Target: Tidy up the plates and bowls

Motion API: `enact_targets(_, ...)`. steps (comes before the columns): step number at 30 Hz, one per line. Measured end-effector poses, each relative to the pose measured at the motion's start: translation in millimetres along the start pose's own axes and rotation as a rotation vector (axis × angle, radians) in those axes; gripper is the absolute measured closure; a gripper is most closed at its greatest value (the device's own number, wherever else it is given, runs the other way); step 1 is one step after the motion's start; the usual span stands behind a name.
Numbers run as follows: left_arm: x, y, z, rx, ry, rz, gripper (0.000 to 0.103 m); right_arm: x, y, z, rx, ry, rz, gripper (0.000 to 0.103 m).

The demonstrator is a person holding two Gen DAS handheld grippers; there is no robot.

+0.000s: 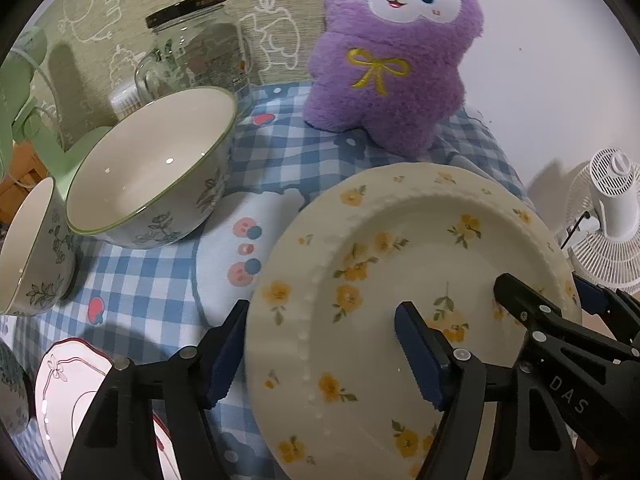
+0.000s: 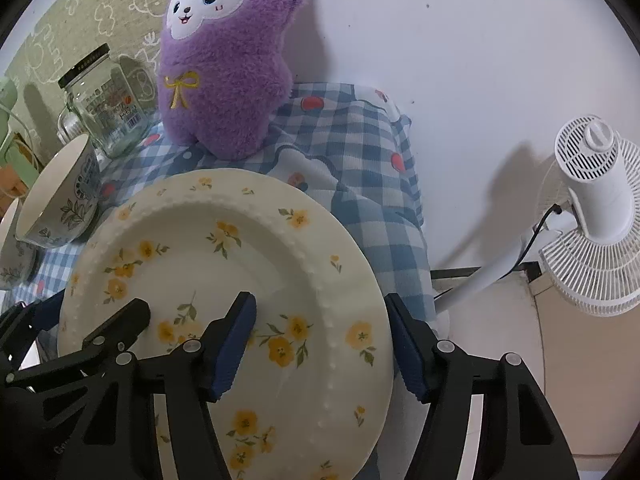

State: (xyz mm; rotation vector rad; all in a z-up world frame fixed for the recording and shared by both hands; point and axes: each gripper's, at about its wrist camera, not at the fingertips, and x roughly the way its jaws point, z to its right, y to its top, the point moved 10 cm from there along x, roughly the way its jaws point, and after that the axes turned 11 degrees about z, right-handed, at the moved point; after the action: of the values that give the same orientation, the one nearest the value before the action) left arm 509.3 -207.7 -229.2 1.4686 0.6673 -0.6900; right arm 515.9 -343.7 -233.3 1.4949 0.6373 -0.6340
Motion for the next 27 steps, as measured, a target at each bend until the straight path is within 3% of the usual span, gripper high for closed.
enact_targets(10, -0.9, 1.1, 1.2, -0.006, -0.001, -0.008, 0.033, -2.1, -2.3, -0.6, 0.015, -0.013, -0.021, 0.038)
enact_targets(22, -2.7, 4.1, -8.0, -0.001, 0.002, -0.001, 0.044, -7.6, -8.8, -0.5, 0.007, -0.001, -0.049, 0.039)
enact_targets(27, -3.5, 4.6, -9.0, -0.010, 0.014, -0.011, 0.046, -10.0, -9.1, 3.8, 0.033, -0.009, -0.064, 0.045)
